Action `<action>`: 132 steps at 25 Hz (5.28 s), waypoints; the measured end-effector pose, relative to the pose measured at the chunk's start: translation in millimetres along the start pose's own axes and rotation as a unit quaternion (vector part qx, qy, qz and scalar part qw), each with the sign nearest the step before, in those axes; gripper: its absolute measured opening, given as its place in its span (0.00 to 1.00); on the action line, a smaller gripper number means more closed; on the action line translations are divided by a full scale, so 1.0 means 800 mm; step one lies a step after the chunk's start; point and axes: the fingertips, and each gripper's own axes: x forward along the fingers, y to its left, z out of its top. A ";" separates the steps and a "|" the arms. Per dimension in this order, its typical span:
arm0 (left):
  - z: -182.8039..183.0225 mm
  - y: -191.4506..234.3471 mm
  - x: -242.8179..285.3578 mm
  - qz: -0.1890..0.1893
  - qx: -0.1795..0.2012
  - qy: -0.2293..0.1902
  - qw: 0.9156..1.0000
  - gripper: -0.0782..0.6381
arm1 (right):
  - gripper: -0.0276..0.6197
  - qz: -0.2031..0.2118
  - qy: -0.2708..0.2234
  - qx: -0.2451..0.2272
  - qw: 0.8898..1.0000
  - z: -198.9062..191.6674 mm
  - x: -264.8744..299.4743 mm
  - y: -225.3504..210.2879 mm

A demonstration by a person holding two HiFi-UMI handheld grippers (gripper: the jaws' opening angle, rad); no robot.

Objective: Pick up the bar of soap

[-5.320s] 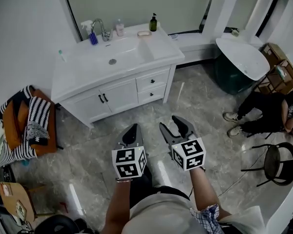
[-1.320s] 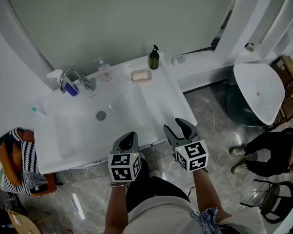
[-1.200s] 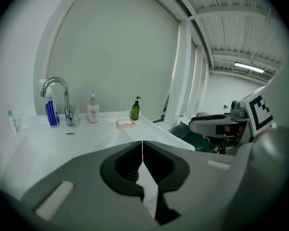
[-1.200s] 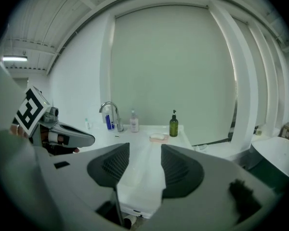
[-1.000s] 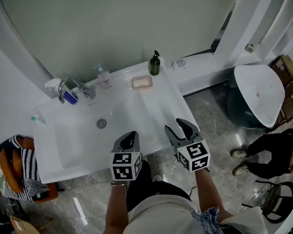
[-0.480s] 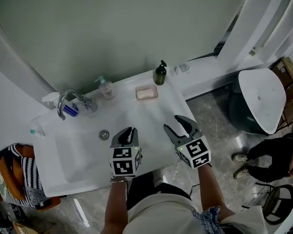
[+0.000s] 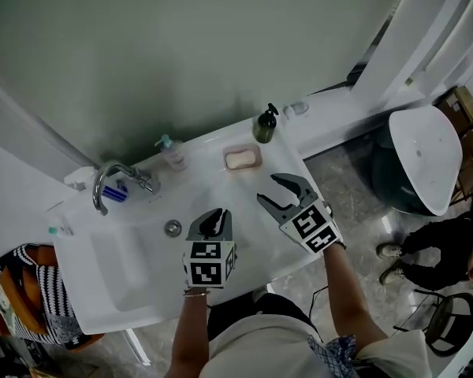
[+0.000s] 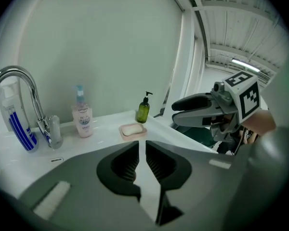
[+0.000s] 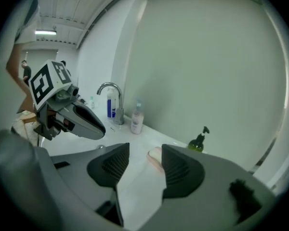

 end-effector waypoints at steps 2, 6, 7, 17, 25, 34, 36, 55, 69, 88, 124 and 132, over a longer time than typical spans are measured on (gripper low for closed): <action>-0.002 0.004 0.005 -0.007 0.000 0.003 1.000 0.18 | 0.36 0.028 0.017 -0.035 0.999 0.004 0.015 0.002; -0.003 0.017 0.015 -0.014 -0.011 0.009 1.000 0.23 | 0.36 0.067 0.026 -0.046 0.996 0.016 0.038 -0.004; -0.001 0.019 0.018 -0.017 -0.013 0.009 1.000 0.24 | 0.36 0.073 0.026 -0.042 0.996 0.020 0.043 -0.010; 0.010 0.045 0.044 0.017 -0.067 -0.004 0.998 0.21 | 0.36 0.116 0.104 -0.173 0.973 0.001 0.113 -0.050; 0.038 0.048 0.085 0.016 -0.063 -0.009 0.998 0.22 | 0.36 0.179 0.146 -0.220 0.948 -0.025 0.160 -0.059; 0.039 0.053 0.104 0.028 -0.054 0.007 0.998 0.22 | 0.36 0.234 0.186 -0.246 0.922 -0.059 0.189 -0.055; 0.039 0.053 0.108 0.029 -0.053 0.011 0.998 0.22 | 0.36 0.245 0.195 -0.256 0.915 -0.067 0.196 -0.053; 0.012 0.059 0.130 0.038 -0.033 0.053 0.997 0.22 | 0.36 0.275 0.229 -0.281 0.891 -0.115 0.238 -0.040; 0.007 0.070 0.134 0.039 -0.047 0.052 0.997 0.22 | 0.36 0.298 0.297 -0.192 0.887 -0.123 0.260 -0.040; 0.005 0.073 0.135 0.040 -0.060 0.048 0.996 0.21 | 0.36 0.299 0.298 -0.171 0.890 -0.123 0.258 -0.042; 0.023 0.042 0.095 0.040 -0.044 0.015 0.998 0.19 | 0.36 0.238 0.263 -0.142 0.924 -0.099 0.181 -0.060; 0.018 0.004 0.088 0.020 -0.023 0.015 0.999 0.18 | 0.36 0.227 0.280 -0.115 0.925 -0.133 0.134 -0.056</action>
